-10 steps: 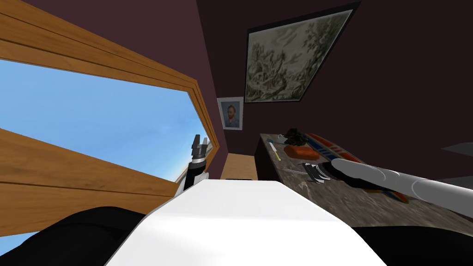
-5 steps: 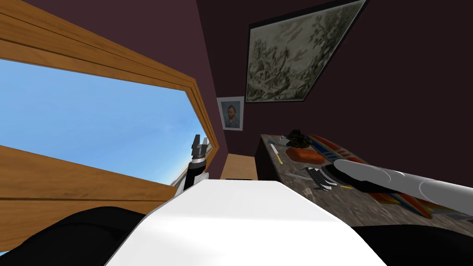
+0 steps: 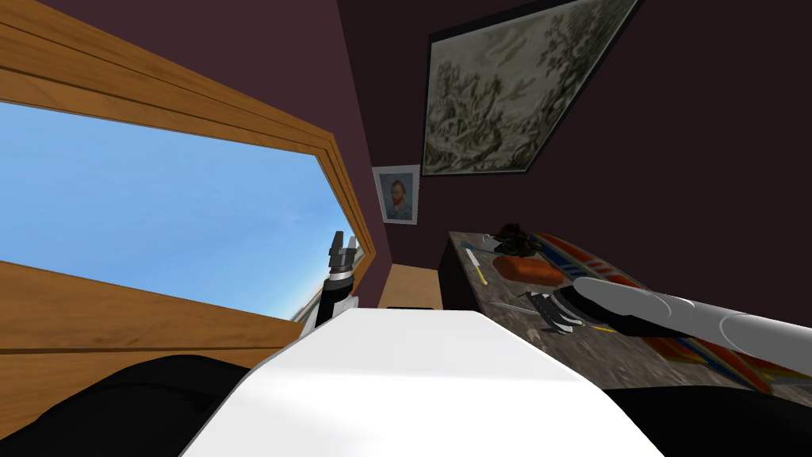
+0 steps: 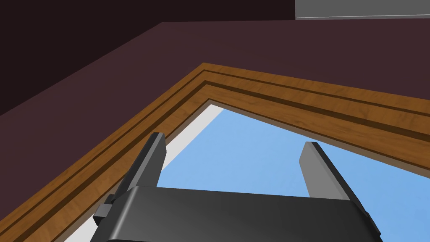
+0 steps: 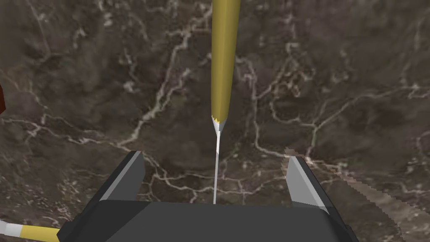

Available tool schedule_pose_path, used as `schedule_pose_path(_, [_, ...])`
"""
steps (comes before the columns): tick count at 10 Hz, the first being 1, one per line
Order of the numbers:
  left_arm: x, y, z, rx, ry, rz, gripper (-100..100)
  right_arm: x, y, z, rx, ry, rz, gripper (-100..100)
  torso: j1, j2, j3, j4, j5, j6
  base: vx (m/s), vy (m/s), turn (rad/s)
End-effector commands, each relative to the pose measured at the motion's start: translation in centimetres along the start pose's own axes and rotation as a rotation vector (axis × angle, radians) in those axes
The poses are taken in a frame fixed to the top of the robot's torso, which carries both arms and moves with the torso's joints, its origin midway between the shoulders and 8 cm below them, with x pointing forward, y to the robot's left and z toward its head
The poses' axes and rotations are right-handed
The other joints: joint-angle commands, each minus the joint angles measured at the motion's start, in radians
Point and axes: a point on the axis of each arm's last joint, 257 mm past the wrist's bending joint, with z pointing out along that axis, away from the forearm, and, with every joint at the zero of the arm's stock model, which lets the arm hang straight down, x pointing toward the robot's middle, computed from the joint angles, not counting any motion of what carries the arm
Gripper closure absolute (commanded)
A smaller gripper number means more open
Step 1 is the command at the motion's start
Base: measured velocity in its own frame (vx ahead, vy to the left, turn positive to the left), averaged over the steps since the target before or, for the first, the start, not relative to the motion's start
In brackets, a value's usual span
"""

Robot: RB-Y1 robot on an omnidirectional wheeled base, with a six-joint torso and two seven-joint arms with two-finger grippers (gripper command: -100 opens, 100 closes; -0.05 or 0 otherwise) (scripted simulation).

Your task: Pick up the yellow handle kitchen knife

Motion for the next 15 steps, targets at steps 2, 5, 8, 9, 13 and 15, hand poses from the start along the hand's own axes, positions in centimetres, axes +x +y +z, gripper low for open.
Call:
schedule_pose_path(2, [0.0, 0.0, 0.0, 0.0, 0.0, 0.0, 0, 0.4, 0.7, 0.8, 0.002, 0.001, 0.008, -100, 0.0, 0.0, 0.0, 0.0, 0.0, 0.0, 0.014, 0.007, 0.058])
schedule_pose_path(5, [0.0, 0.0, 0.0, 0.0, 0.0, 0.0, 0, 0.5, 0.6, 0.9, 0.005, 0.001, 0.01, 100, 0.0, 0.0, 0.0, 0.0, 0.0, -0.001, 0.001, 0.0, -0.017])
schedule_pose_path(8, [0.0, 0.0, 0.0, 0.0, 0.0, 0.0, 0, 0.5, 0.7, 0.9, 0.004, 0.001, 0.016, 0, -0.001, -0.001, -0.001, 0.0, 0.0, -0.003, -0.001, 0.0, 0.004])
schedule_pose_path(9, [0.0, 0.0, 0.0, 0.0, 0.0, 0.0, 0, 1.7, -3.1, -1.3, 0.084, 0.035, -0.021, -100, -0.001, -0.001, -0.001, 0.0, 0.0, -0.003, -0.058, 0.038, -0.013])
schedule_pose_path(13, [0.0, 0.0, 0.0, 0.0, 0.0, 0.0, 0, 2.3, -7.2, -2.8, 0.196, 0.053, -0.065, -100, 0.002, 0.006, 0.003, 0.001, 0.001, -0.003, -0.095, 0.034, -0.012])
schedule_pose_path(15, [0.0, 0.0, 0.0, 0.0, 0.0, 0.0, 0, 2.5, -9.0, -3.4, 0.251, 0.06, -0.086, -100, 0.001, 0.006, 0.004, 0.001, 0.0, -0.003, -0.101, 0.03, -0.011])
